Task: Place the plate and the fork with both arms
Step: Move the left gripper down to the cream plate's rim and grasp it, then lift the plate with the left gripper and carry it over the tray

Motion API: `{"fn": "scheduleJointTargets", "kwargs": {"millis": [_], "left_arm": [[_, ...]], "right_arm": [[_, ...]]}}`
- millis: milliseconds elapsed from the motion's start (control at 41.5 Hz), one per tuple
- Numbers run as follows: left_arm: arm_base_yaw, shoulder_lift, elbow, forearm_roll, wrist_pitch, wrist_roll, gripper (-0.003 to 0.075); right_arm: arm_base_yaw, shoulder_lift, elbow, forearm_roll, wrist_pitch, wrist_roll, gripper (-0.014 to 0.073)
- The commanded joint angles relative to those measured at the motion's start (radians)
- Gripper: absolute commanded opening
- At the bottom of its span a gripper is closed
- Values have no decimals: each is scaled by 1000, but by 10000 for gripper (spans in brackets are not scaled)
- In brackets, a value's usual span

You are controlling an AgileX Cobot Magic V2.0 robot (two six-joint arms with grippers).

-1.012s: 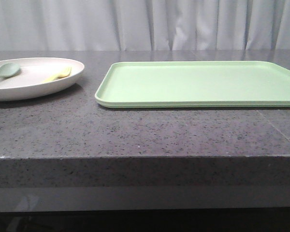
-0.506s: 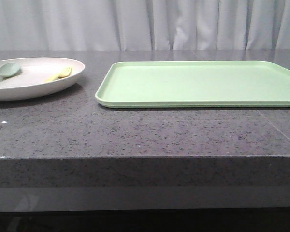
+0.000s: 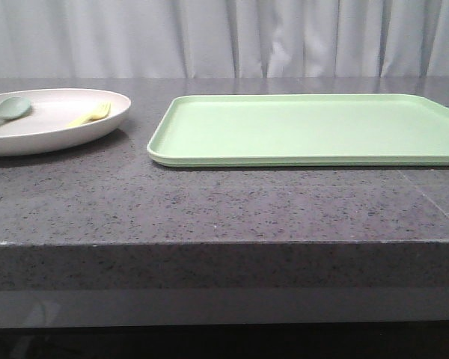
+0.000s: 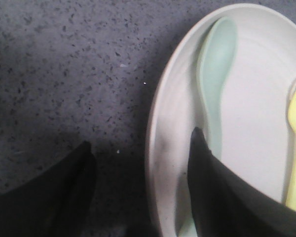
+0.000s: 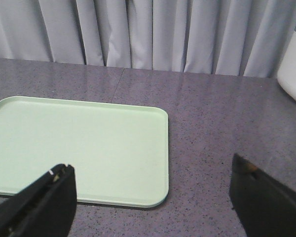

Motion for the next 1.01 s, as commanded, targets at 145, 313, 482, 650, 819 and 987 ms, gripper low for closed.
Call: {"fn": "scheduleJointTargets", "kwargs": {"millis": [145,313,482,650,819,987], "left_arm": [[-29,-10,-34,-59,-25,34,335],[-33,-9,-34,-59,-24,34,226],[-33,-9,-34,-59,-24,34,112],[-33,-9,-34,-61,-26,34,40],[-33,-9,-34,-63,-19,34,-21],[-33,-9,-34,-93,-23,34,-20]], "right_arm": [[-5,19,-34,-11,-76,-7,645],[-5,19,-34,-11,-76,-7,645],[-5,19,-34,-11,-76,-7,645],[-5,19,-34,-11,-76,-7,645],[-5,19,-34,-11,-76,-7,645],[-5,19,-34,-11,-76,-7,645]]}}
